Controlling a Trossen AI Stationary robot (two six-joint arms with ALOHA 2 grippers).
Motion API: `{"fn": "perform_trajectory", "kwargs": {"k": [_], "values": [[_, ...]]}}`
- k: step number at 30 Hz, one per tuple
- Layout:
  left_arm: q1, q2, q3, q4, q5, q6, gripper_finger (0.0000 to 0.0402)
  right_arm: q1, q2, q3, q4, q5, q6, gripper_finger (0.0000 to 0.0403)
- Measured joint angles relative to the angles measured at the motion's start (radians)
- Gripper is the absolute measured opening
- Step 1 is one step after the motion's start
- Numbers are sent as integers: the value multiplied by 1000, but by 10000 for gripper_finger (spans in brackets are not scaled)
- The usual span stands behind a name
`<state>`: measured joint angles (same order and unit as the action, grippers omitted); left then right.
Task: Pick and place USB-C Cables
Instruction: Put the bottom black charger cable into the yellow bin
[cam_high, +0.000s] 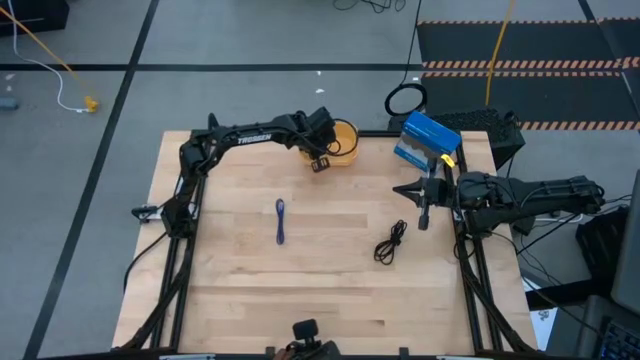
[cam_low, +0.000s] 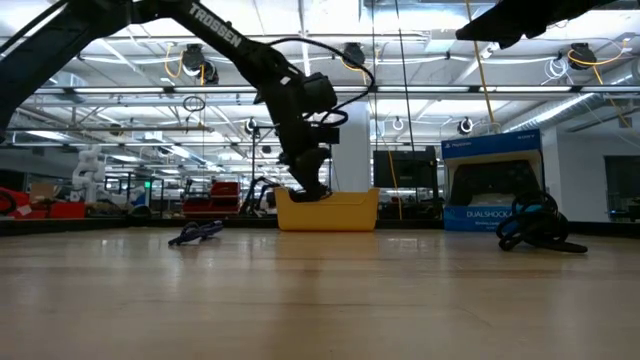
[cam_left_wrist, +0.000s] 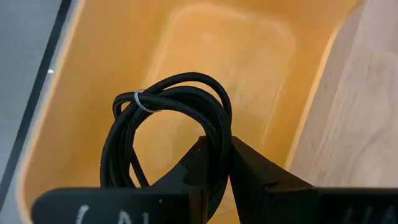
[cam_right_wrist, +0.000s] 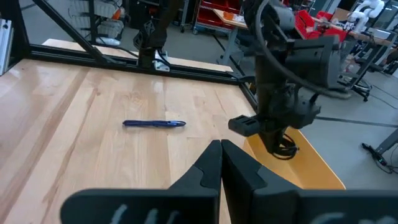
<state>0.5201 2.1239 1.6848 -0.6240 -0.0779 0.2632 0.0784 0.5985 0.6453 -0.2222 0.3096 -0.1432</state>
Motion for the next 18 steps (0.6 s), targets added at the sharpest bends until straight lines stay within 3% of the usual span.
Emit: {"fn": "perform_trajectory", "kwargs": {"k": [18], "values": [[8, 1, -135, 185, 3, -2, 47, 0, 0, 0, 0, 0, 0, 0]]}}
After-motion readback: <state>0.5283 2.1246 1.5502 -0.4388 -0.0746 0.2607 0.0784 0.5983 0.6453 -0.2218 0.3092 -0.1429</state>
